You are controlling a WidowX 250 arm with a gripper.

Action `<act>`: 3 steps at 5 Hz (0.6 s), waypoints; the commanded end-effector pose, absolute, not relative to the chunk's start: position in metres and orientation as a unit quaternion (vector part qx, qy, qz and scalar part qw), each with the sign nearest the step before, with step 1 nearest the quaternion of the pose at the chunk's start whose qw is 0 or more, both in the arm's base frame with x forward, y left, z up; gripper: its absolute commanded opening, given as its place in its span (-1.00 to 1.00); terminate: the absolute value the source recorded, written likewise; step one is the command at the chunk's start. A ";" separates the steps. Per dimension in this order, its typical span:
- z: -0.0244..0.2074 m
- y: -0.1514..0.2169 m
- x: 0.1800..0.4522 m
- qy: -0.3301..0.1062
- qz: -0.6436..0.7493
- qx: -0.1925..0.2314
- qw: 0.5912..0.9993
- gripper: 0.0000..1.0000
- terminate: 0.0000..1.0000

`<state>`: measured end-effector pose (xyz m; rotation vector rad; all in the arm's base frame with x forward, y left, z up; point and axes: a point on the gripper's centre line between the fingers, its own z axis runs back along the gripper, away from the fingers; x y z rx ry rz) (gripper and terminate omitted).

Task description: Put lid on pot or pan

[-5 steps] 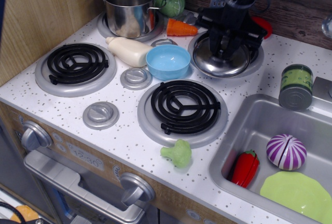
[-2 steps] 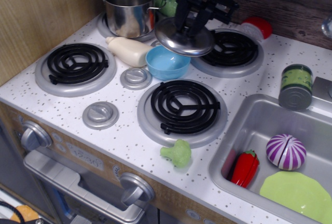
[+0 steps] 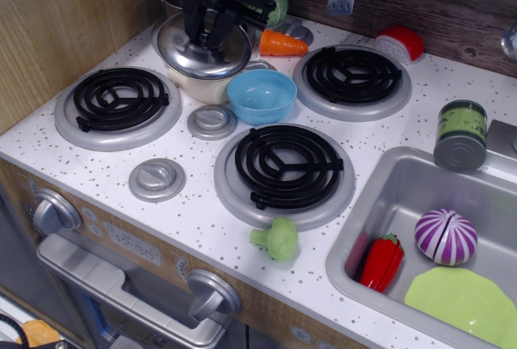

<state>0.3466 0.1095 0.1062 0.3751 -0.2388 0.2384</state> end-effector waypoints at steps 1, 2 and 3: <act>0.153 0.161 0.365 -0.146 0.076 0.194 0.967 -1.00 -1.00; 0.151 0.175 0.389 -0.149 0.045 0.176 0.972 -1.00 -1.00; 0.146 0.179 0.405 -0.160 0.024 0.162 0.973 -1.00 -1.00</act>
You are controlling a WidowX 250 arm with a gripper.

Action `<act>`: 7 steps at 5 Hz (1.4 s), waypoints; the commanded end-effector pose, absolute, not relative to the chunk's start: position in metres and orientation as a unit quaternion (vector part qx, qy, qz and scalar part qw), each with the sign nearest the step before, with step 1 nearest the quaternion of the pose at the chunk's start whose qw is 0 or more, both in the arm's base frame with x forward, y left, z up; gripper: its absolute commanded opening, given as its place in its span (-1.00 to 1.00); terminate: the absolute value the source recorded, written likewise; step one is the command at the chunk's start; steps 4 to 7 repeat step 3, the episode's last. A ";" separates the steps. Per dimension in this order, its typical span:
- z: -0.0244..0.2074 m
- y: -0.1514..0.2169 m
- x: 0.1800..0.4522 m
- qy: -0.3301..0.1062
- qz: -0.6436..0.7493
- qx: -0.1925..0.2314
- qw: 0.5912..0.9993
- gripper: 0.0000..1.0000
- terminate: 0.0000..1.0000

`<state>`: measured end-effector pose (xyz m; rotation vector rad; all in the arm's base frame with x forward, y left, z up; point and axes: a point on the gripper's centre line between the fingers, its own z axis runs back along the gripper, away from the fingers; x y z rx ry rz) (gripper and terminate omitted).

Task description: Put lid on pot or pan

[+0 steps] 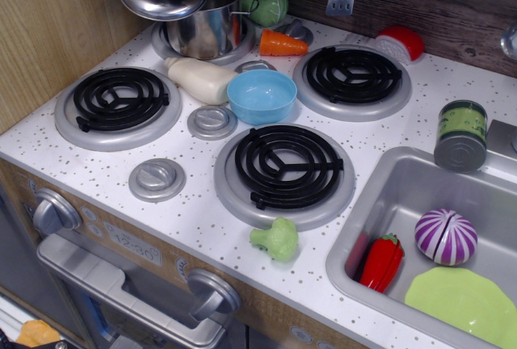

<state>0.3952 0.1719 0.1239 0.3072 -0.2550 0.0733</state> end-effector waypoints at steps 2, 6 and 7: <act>0.143 0.177 0.427 -0.198 -0.021 0.147 0.969 -1.00 -1.00; 0.152 0.172 0.436 -0.211 -0.042 0.149 0.965 -1.00 1.00; 0.152 0.172 0.436 -0.211 -0.042 0.149 0.965 -1.00 1.00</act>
